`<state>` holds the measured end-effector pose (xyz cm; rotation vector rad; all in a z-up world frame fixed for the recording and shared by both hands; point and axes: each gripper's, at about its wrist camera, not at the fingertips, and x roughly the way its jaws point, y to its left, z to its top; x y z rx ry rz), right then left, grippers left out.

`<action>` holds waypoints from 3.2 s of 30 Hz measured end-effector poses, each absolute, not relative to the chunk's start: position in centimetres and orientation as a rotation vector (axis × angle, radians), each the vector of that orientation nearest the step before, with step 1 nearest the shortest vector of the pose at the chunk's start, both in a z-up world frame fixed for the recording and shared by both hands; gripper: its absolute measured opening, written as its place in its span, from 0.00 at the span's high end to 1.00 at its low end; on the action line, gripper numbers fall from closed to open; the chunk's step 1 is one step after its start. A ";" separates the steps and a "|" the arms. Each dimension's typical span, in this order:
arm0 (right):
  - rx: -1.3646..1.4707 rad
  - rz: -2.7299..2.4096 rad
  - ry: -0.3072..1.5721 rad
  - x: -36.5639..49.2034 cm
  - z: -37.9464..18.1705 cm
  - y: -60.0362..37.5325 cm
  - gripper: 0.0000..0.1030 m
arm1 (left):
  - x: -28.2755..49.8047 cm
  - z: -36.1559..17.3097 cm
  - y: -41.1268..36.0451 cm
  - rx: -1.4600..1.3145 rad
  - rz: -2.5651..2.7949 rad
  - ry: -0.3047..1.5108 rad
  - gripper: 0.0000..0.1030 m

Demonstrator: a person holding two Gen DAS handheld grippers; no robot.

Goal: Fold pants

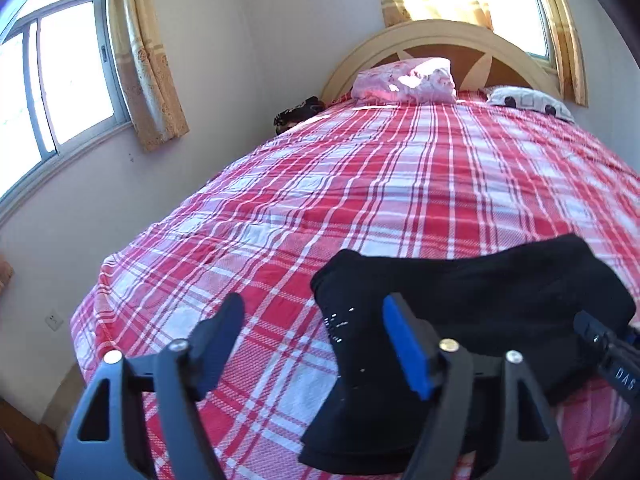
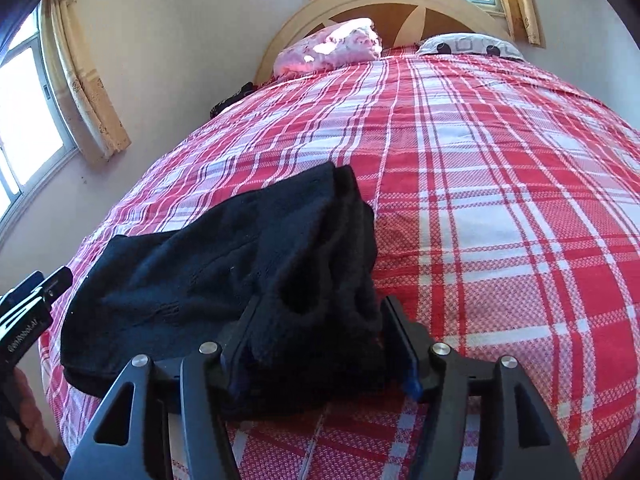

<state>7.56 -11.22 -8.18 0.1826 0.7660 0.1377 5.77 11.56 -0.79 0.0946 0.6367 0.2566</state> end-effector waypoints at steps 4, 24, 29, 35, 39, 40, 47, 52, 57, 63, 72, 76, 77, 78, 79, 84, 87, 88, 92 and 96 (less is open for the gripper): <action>0.221 0.028 0.607 4.9 -6.3 -13.0 0.39 | 6.8 -0.5 10.3 0.103 0.196 0.640 0.26; 0.139 -0.097 0.552 3.8 -5.7 -12.7 0.39 | 11.0 -6.5 11.9 -0.015 0.188 0.839 0.00; 0.157 -0.111 0.587 4.3 -6.3 -13.2 0.34 | 10.7 -6.0 13.3 -0.072 0.176 0.861 0.00; 0.167 -0.116 0.591 4.2 -6.2 -13.4 0.33 | 8.3 -4.3 15.4 -0.005 0.314 0.778 0.00; 0.131 -0.115 0.588 4.3 -6.1 -12.7 0.33 | 7.4 -5.0 14.5 0.100 0.276 0.796 0.00; 0.124 -0.114 0.593 4.4 -6.2 -12.5 0.33 | 7.2 -5.2 14.0 0.133 0.272 0.791 0.00; 0.174 -0.065 0.695 5.1 -6.8 -13.2 0.33 | 6.6 -5.4 13.8 0.225 0.267 0.830 0.00; 0.195 -0.046 0.726 2.6 -6.4 -13.9 0.33 | 5.2 -4.8 15.0 0.189 0.257 0.850 0.00; 0.231 -0.042 0.730 -0.4 -6.1 -15.3 0.33 | 2.8 -4.1 15.6 0.179 0.274 0.828 0.00; 0.246 -0.082 0.665 -2.2 -5.2 -16.2 0.33 | 1.9 -4.3 15.7 0.215 0.292 0.806 0.00; 0.178 -0.004 0.658 -1.6 -4.4 -12.7 0.33 | 1.7 -3.0 14.6 0.196 0.272 0.756 0.00; 0.166 0.001 0.670 -2.0 -4.4 -12.2 0.33 | 1.4 -3.1 14.2 0.168 0.243 0.758 0.00; 0.162 0.000 0.669 -2.1 -4.3 -12.2 0.33 | 1.4 -3.1 14.1 0.163 0.235 0.762 0.00; 0.155 -0.005 0.667 -2.3 -4.2 -12.0 0.33 | 1.4 -3.1 13.9 0.161 0.230 0.763 0.00; 0.148 -0.008 0.664 -2.4 -4.0 -11.9 0.33 | 1.3 -3.2 13.7 0.160 0.223 0.764 0.00; 0.096 -0.012 0.651 -2.9 -3.4 -10.9 0.33 | 0.9 -3.0 13.3 0.147 0.202 0.762 0.00; 0.038 -0.019 0.638 -3.3 -3.2 -10.0 0.33 | 0.8 -3.0 13.2 0.131 0.188 0.768 0.00; 0.022 -0.019 0.629 -3.5 -3.1 -9.8 0.33 | 0.7 -3.0 13.1 0.129 0.182 0.770 0.00; -0.045 -0.047 0.613 -4.2 -3.1 -8.9 0.33 | 0.4 -3.1 12.7 0.127 0.170 0.774 0.00; -0.049 -0.047 0.617 -4.8 -3.3 -9.1 0.33 | -0.1 -3.1 12.2 0.127 0.159 0.774 0.00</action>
